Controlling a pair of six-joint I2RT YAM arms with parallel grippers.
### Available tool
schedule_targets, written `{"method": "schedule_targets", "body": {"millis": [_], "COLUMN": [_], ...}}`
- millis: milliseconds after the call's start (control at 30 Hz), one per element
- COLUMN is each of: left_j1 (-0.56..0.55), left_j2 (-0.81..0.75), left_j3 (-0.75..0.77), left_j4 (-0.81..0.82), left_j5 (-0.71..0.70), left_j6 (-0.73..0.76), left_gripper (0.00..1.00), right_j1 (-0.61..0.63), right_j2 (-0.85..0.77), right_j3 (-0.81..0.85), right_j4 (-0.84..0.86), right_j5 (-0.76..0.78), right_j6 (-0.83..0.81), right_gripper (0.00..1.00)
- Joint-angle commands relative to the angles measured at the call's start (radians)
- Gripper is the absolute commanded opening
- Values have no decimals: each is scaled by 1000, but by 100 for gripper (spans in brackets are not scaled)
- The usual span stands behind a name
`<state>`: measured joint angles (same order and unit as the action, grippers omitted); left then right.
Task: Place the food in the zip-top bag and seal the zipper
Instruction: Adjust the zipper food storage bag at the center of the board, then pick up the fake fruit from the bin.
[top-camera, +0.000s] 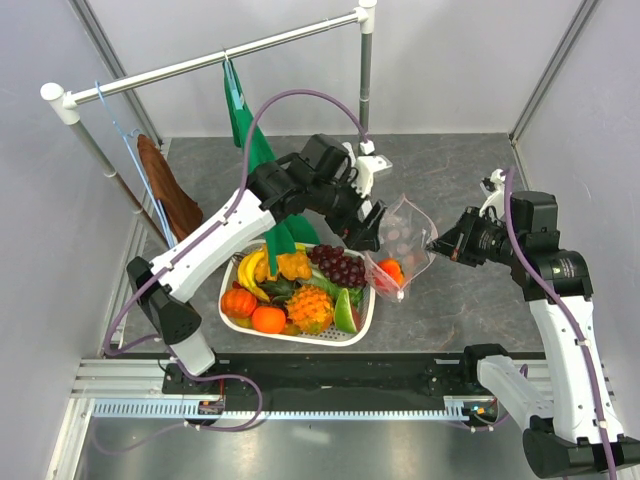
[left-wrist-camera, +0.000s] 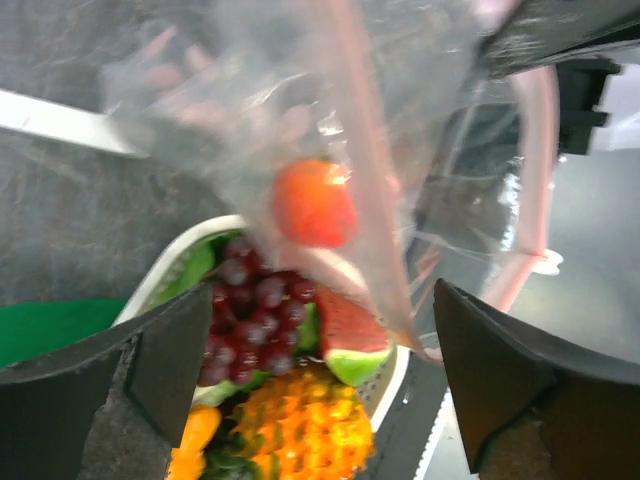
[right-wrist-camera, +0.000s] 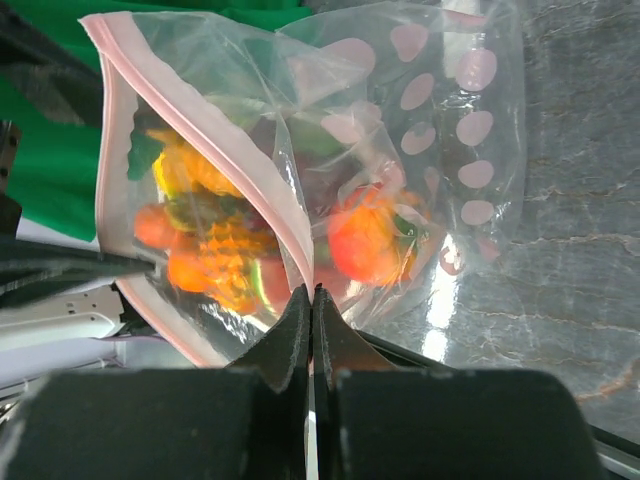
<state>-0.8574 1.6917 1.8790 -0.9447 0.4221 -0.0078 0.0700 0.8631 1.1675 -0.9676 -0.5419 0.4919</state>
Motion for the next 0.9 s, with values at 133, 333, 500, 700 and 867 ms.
{"method": "schedule_targets", "body": {"millis": [133,333,500,700,867], "left_j1": [81,87,55,32,32], "left_j2": [-216,-430,-514,-429,-350], "left_j3": [-271,-513,-581,-546,-497], "left_j4": [233,505,655,399,151], "left_j5": [126,237,345,237,276], "left_j6": [313,359,328,627,840], "left_gripper": [100,100,100,98,91], "right_j1": [-1,-3,-2,-2,-1], "right_j2": [-12,-16,-33,-42,-56], "right_j3": [33,113,66,100,51], "right_j4": [-5,-11,-19,-36,-54], "right_j5": [46,85,92,111,137], "right_j6": [7,37,34,42,17], "right_gripper": [0,0,0,0,0]}}
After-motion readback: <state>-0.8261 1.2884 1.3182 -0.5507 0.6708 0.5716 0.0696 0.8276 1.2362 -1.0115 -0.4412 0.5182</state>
